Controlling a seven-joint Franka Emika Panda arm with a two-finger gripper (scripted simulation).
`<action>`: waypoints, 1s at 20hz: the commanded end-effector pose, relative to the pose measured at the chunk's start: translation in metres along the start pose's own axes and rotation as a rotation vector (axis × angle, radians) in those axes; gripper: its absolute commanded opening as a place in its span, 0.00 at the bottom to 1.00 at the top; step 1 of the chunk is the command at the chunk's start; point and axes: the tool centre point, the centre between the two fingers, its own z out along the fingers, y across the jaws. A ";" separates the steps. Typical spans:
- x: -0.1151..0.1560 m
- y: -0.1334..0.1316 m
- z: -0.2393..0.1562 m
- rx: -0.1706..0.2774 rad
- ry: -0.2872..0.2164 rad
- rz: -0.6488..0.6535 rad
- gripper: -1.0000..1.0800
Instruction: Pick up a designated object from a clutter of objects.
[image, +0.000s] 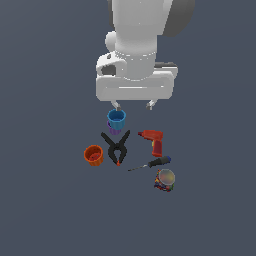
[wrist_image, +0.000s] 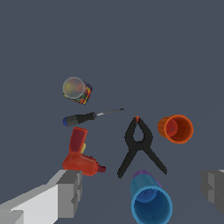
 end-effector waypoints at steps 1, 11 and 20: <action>0.000 0.000 0.000 0.000 0.000 0.000 1.00; 0.000 -0.006 0.001 0.014 -0.008 0.009 1.00; -0.004 -0.022 0.031 0.072 -0.066 0.105 1.00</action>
